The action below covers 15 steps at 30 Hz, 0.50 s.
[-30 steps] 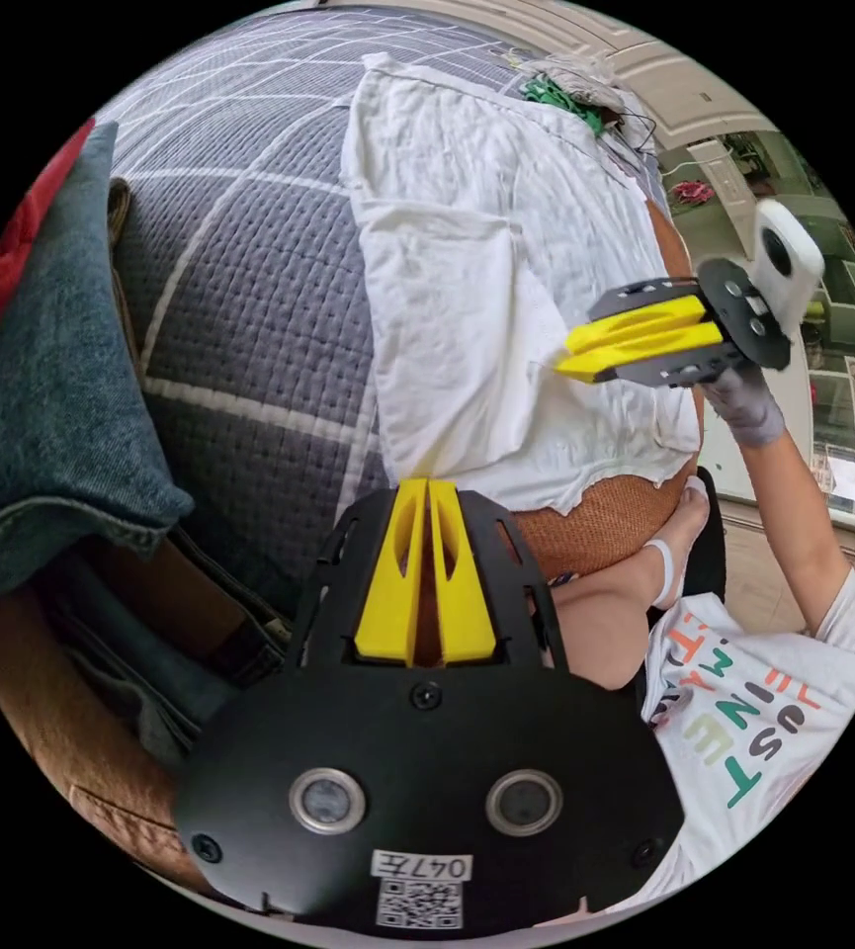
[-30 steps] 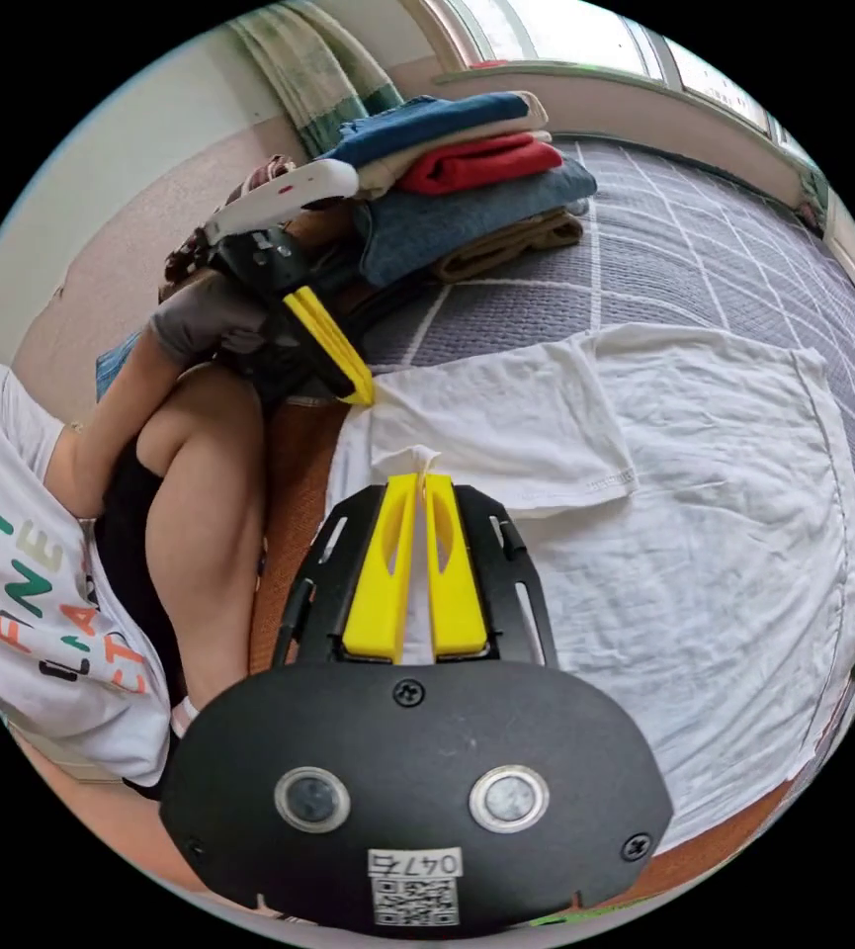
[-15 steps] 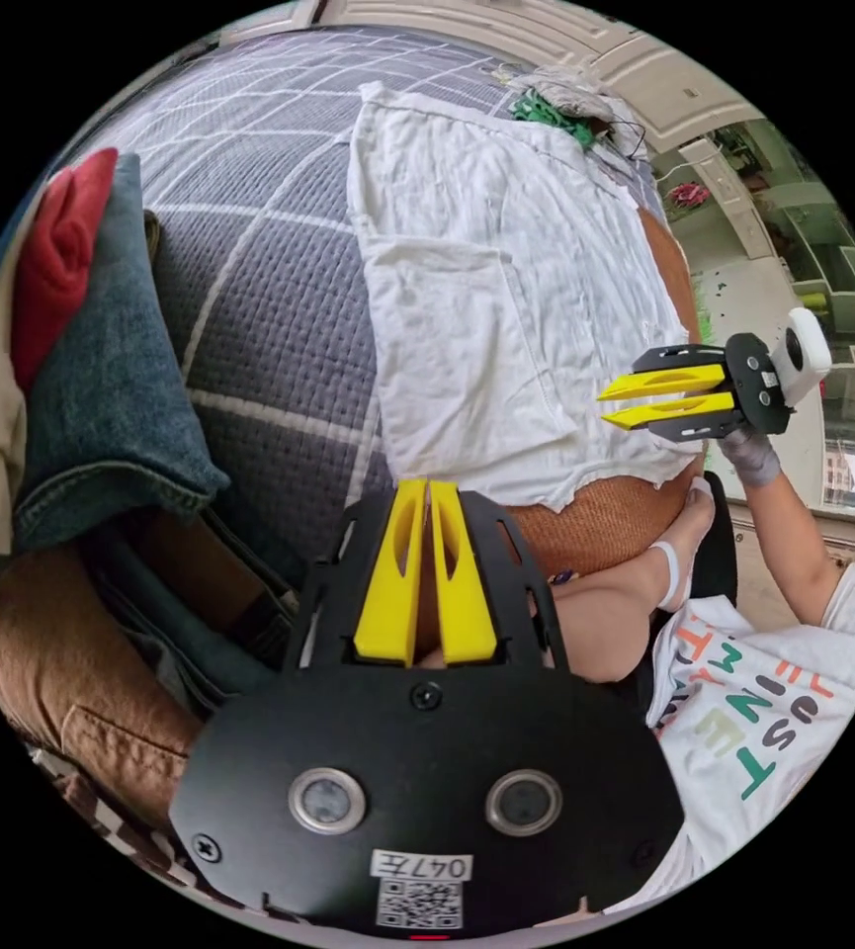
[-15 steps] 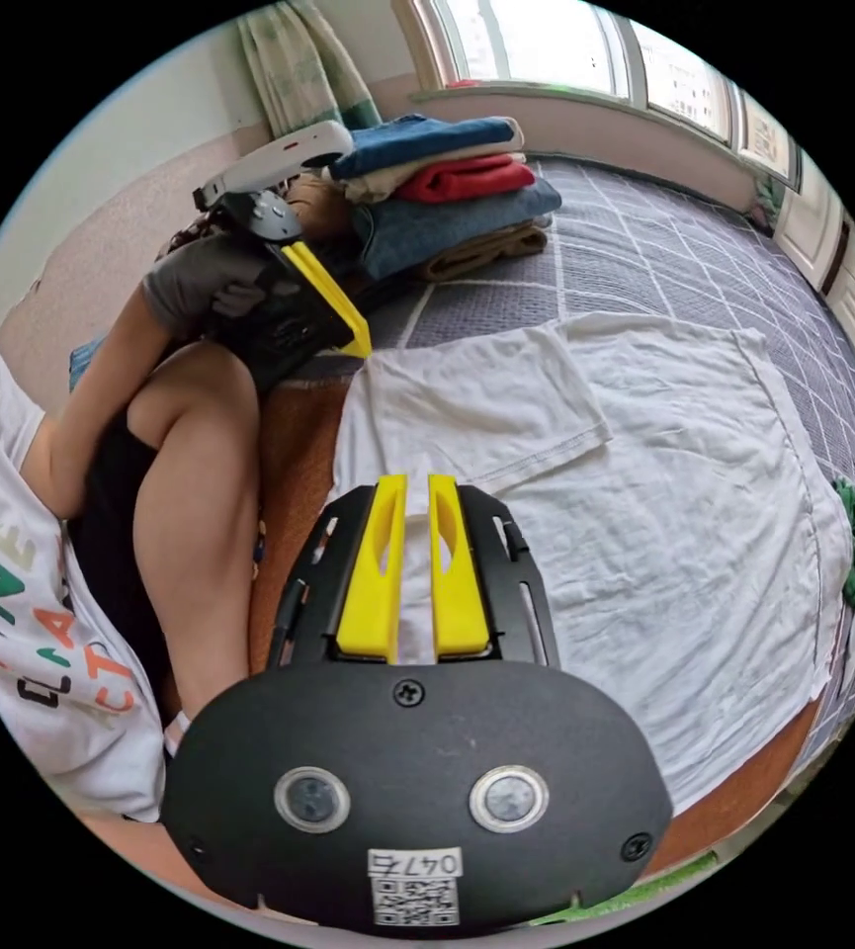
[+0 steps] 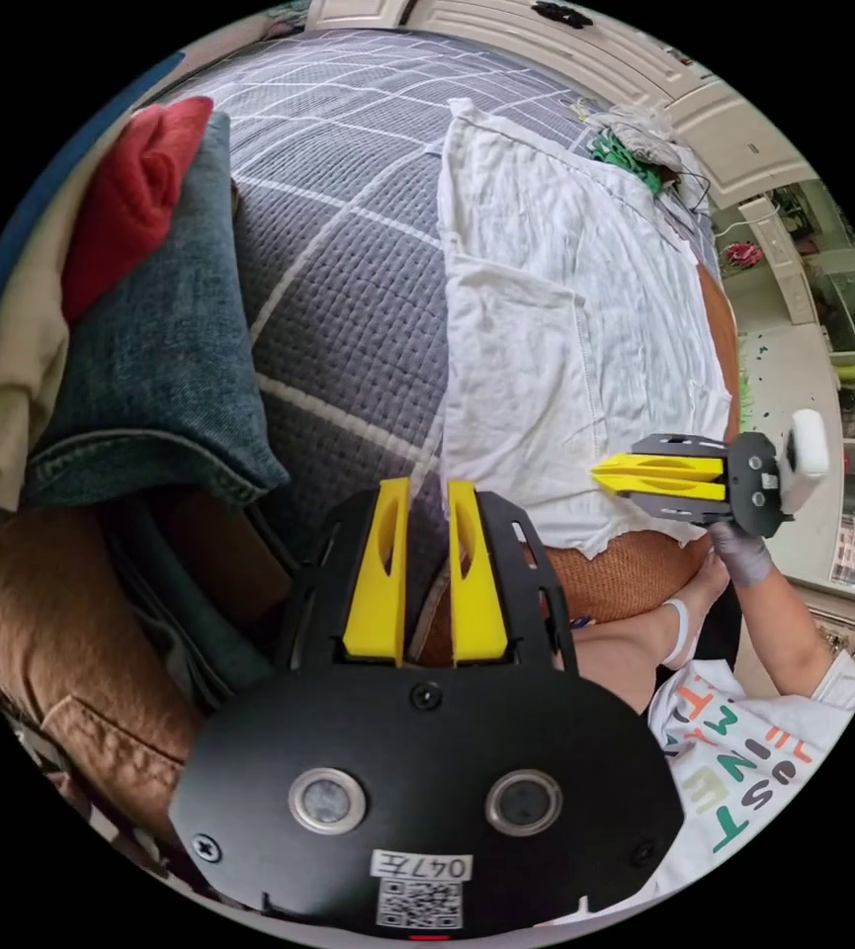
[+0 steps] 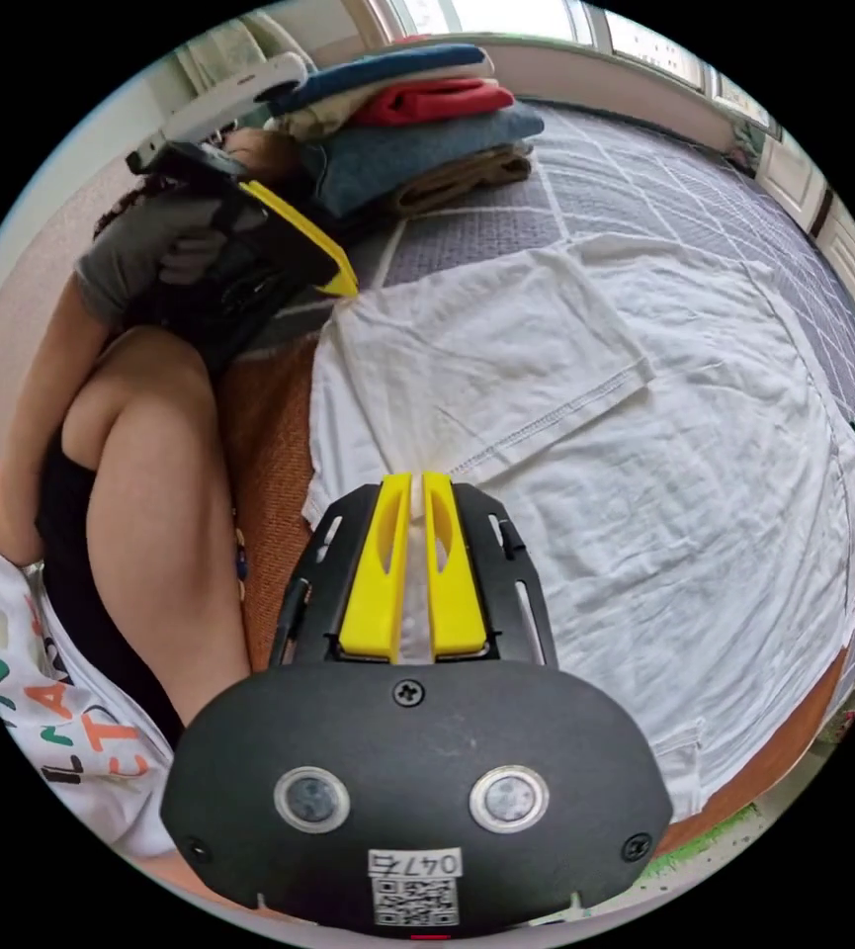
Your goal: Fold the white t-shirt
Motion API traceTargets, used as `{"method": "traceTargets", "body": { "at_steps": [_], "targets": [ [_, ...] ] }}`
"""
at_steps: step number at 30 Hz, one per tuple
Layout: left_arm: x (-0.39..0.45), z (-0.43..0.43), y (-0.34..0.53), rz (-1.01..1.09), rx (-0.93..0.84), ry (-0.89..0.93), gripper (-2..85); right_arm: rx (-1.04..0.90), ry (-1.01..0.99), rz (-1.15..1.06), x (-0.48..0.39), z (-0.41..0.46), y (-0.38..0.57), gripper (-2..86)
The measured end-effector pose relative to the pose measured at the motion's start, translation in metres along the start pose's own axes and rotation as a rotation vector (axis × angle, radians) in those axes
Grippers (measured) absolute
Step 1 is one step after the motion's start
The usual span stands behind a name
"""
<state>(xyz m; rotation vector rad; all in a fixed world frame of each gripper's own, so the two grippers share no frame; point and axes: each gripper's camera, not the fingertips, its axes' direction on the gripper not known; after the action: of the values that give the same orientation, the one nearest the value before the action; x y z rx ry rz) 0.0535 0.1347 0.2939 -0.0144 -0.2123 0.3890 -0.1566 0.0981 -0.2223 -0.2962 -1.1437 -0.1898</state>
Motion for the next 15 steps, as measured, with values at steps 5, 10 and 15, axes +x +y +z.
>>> {"method": "traceTargets", "body": {
  "at_steps": [5,10,15],
  "targets": [
    [-0.011,0.015,0.007,-0.014,-0.042,0.018,7.8,0.169,0.064,0.067,0.009,-0.076,0.061,0.3],
    [-0.024,0.019,0.021,-0.031,-0.032,0.051,7.9,0.101,0.208,0.183,0.03,-0.127,0.176,0.9],
    [-0.03,0.015,0.036,-0.029,-0.014,0.057,8.2,-0.011,0.232,0.284,0.032,-0.149,0.325,2.8]
  ]
}}
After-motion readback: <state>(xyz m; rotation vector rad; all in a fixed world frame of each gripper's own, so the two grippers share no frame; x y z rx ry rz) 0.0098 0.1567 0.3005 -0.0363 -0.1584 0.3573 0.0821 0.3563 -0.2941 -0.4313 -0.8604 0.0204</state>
